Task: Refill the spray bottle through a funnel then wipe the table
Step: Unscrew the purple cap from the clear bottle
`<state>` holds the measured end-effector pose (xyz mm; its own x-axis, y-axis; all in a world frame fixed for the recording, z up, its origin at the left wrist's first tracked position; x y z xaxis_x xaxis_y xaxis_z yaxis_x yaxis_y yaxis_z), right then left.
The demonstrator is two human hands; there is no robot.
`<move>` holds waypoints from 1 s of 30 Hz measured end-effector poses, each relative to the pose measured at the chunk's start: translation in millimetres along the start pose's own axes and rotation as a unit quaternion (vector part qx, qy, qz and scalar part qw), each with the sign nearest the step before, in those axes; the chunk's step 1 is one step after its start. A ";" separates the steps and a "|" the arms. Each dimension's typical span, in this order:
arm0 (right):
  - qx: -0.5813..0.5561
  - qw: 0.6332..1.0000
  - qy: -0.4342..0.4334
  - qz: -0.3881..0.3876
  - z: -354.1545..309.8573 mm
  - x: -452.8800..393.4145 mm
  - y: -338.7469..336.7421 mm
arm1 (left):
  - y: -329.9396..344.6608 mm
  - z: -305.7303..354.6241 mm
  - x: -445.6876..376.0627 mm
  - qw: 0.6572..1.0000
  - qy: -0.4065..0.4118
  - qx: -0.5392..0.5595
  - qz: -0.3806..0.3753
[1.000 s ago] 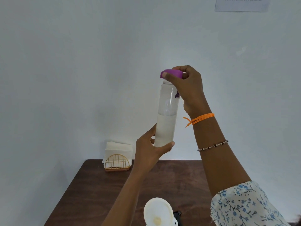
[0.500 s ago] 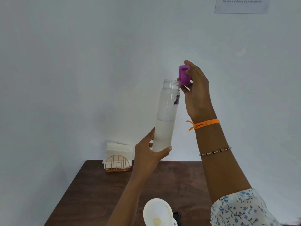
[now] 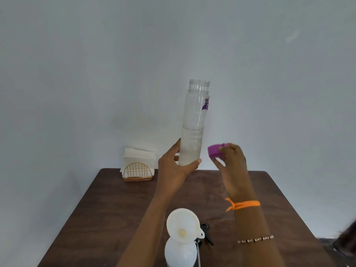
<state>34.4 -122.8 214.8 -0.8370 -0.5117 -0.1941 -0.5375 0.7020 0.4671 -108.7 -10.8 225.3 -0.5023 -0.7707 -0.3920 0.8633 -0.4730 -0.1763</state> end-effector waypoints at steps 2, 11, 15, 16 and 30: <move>0.082 0.996 0.013 0.014 25.9 9.6 -19.2 | 0.0 -1.8 2.4 1.000 0.000 0.001 0.004; 0.435 0.899 0.045 0.025 119.3 65.5 -97.9 | -5.9 -20.2 12.3 0.999 -0.024 0.008 0.027; 0.517 0.851 0.092 -0.015 149.0 89.5 -129.6 | -7.2 -21.8 16.6 1.000 -0.019 0.007 0.021; 0.519 0.847 0.111 -0.027 157.2 95.1 -136.0 | -7.4 -22.4 17.8 1.000 -0.019 0.004 0.020; 0.597 0.777 0.184 -0.074 193.9 122.2 -166.5 | 0.5 -29.0 28.6 0.999 -0.034 0.004 0.010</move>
<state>1.6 -206.2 -53.9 -0.7886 -0.5836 0.1936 -0.5214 0.4676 -0.7138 -121.2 -20.7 187.8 -0.4882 -0.8066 -0.3332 0.8724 -0.4610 -0.1623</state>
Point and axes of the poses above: each hand's wrist, its own x-axis away from the middle knuckle, its own y-axis out of the palm, z = x × y, the point moved 8 cm from there along -x, towards the middle knuckle, and after that the axes turned 4 degrees about -y, right-handed, at the moved point
